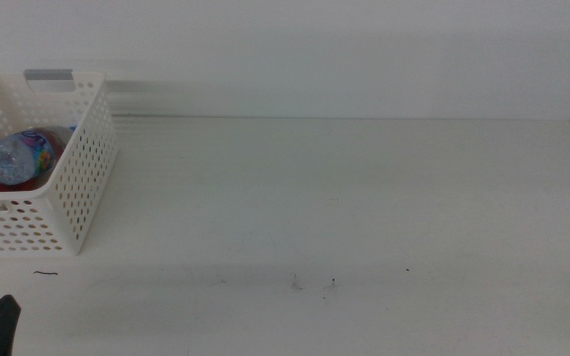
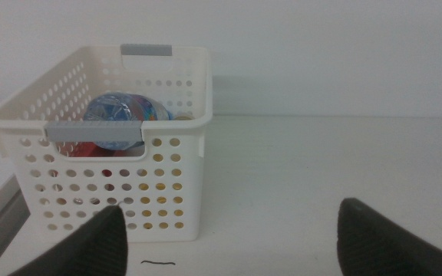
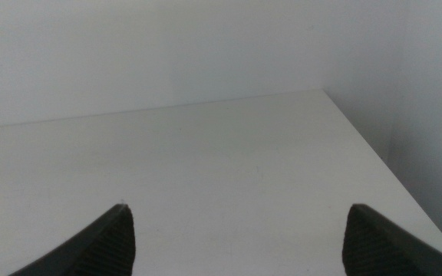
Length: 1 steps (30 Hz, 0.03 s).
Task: Use arms to grab the bottles and put them into the dustbin to the left of the table.
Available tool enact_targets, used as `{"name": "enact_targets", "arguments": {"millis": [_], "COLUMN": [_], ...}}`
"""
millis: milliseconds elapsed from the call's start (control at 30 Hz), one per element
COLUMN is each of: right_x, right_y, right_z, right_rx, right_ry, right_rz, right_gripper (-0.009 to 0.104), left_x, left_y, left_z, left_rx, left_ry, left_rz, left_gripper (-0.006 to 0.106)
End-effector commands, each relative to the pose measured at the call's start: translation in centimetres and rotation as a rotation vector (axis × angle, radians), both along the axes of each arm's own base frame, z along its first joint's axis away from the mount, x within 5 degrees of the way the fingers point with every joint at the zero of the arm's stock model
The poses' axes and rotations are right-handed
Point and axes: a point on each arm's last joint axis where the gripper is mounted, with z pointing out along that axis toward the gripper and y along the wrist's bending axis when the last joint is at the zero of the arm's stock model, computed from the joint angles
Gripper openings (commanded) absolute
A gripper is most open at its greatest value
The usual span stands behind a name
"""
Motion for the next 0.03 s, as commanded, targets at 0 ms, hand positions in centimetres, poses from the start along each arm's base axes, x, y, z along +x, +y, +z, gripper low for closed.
{"name": "enact_targets", "arguments": {"millis": [0], "right_x": [0.0], "right_y": [-0.05], "right_z": [-0.01], "right_rx": [-0.014], "right_ry": [-0.009], "right_rz": [-0.006], "right_gripper": [0.087], "left_x": [-0.01], "left_y": [0.03], "left_z": [0.17], "left_rx": [-0.012], "left_ry": [-0.019], "left_rz": [0.005], "left_gripper": [0.094]}}
